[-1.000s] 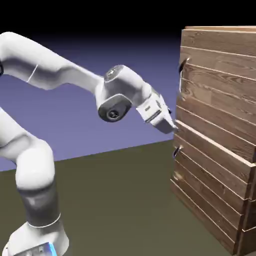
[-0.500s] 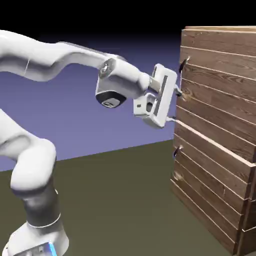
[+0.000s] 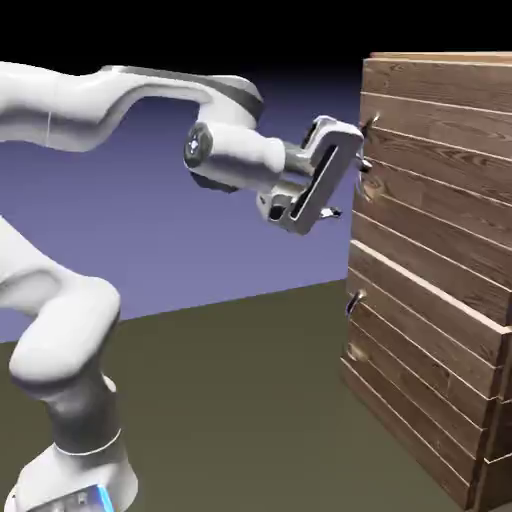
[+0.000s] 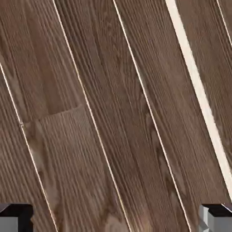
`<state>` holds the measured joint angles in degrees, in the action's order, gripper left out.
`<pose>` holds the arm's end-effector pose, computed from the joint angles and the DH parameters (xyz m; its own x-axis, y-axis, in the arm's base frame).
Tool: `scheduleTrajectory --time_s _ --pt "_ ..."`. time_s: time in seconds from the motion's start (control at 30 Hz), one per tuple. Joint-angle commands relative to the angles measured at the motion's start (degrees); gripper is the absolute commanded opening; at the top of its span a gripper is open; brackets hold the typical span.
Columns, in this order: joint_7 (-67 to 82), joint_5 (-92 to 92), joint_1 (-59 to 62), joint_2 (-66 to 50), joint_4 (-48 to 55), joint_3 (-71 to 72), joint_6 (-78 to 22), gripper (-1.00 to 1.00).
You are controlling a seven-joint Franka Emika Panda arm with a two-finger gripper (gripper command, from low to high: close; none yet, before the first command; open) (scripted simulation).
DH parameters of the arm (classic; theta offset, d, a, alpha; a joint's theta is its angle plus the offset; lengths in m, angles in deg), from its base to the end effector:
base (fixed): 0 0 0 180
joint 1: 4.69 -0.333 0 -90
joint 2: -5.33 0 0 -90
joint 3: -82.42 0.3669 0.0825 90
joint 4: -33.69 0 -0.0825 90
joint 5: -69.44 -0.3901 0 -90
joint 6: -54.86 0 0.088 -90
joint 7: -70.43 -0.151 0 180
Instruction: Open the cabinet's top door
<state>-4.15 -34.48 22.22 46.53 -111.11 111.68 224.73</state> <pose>0.3926 -0.0055 0.5795 -0.2774 -0.3134 -0.9082 -0.1038 0.9495 -0.2960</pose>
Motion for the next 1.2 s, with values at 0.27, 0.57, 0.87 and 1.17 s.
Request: scheduleTrajectory --time_s 0.27,0.57,0.87,1.17 --pt "-6.9 -22.4 6.0 1.8 3.5 6.3 -0.9 0.00" --pt "-13.9 -44.9 11.9 3.7 7.0 12.6 -1.8 0.00" --pt "-17.1 -60.1 19.8 2.3 12.3 19.6 -3.0 0.00" --pt "-18.5 -55.2 17.3 -0.8 11.5 16.8 -6.8 -1.00"
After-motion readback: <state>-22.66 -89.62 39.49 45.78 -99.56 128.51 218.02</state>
